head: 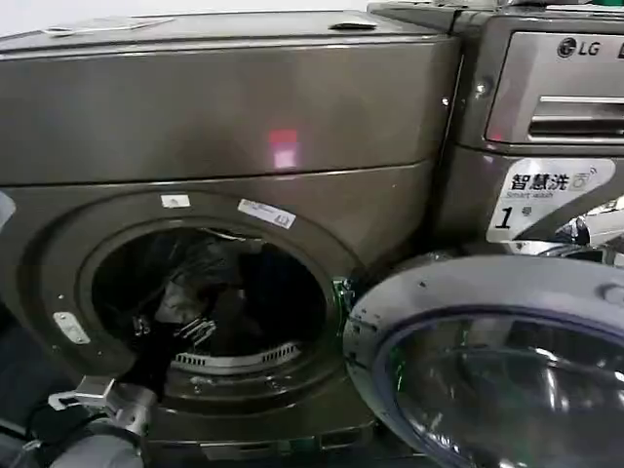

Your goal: Grasp the clothes from the dryer.

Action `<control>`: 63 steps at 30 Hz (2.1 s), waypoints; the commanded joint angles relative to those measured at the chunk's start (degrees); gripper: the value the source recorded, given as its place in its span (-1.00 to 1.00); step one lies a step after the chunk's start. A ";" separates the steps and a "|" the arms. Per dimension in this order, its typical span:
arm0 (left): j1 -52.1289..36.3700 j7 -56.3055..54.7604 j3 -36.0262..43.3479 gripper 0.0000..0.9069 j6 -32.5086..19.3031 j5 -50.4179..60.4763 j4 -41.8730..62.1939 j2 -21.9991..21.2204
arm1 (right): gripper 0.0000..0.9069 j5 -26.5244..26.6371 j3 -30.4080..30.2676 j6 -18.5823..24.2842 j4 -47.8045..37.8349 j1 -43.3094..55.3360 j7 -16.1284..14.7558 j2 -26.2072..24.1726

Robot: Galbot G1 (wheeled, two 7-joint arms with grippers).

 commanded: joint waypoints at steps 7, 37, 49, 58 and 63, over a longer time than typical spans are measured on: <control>-0.18 -0.08 0.02 1.00 0.02 -0.51 0.15 0.17 | 1.00 0.06 0.09 0.07 0.36 -0.20 0.04 0.34; -37.57 -4.43 12.16 1.00 -9.16 1.14 43.49 -1.44 | 1.00 -2.87 5.85 1.63 1.33 -3.49 -0.53 0.50; -51.76 -2.99 14.65 1.00 -14.60 7.84 65.79 -1.11 | 1.00 -1.97 5.71 2.11 1.12 -3.18 -1.22 0.46; -61.93 13.58 24.00 1.00 -7.41 15.56 79.49 3.54 | 1.00 -1.38 6.30 2.14 0.31 -3.21 -1.99 0.30; -66.32 28.11 30.22 1.00 -12.40 21.70 88.69 5.09 | 1.00 -1.36 6.49 2.13 -0.12 -3.02 -2.37 0.51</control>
